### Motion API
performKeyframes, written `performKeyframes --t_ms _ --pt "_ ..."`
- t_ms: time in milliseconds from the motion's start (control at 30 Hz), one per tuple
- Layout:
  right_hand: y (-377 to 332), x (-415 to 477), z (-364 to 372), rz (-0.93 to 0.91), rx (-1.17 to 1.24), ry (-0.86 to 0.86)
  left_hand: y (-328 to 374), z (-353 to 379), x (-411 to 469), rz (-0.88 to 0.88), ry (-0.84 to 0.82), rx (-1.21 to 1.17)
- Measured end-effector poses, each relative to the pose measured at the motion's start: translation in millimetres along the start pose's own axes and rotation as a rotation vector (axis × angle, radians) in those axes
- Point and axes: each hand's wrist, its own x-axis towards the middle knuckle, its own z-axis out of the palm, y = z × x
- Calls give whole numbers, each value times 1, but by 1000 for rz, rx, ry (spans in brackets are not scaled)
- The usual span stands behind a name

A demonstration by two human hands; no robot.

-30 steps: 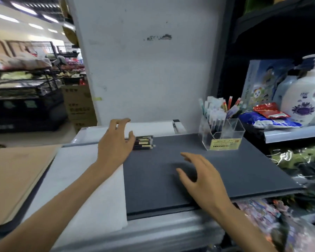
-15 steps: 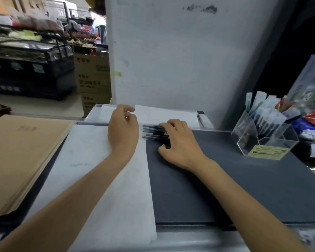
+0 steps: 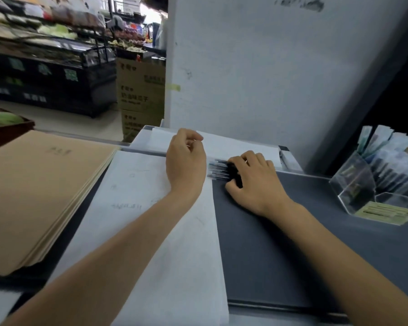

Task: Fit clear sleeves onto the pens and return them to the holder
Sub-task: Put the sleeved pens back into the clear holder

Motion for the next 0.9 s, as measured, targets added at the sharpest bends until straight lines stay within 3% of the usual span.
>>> performKeyframes --t_ms 333,600,900 --pt "11 -10 -10 -124 -146 -88 -2 1 -1 21 -61 0" --pt "3 -11 -25 -145 -68 -333 -4 3 -2 39 -55 6" --pt "-30 -19 -26 -118 -291 -336 -5 2 1 41 -16 -10"
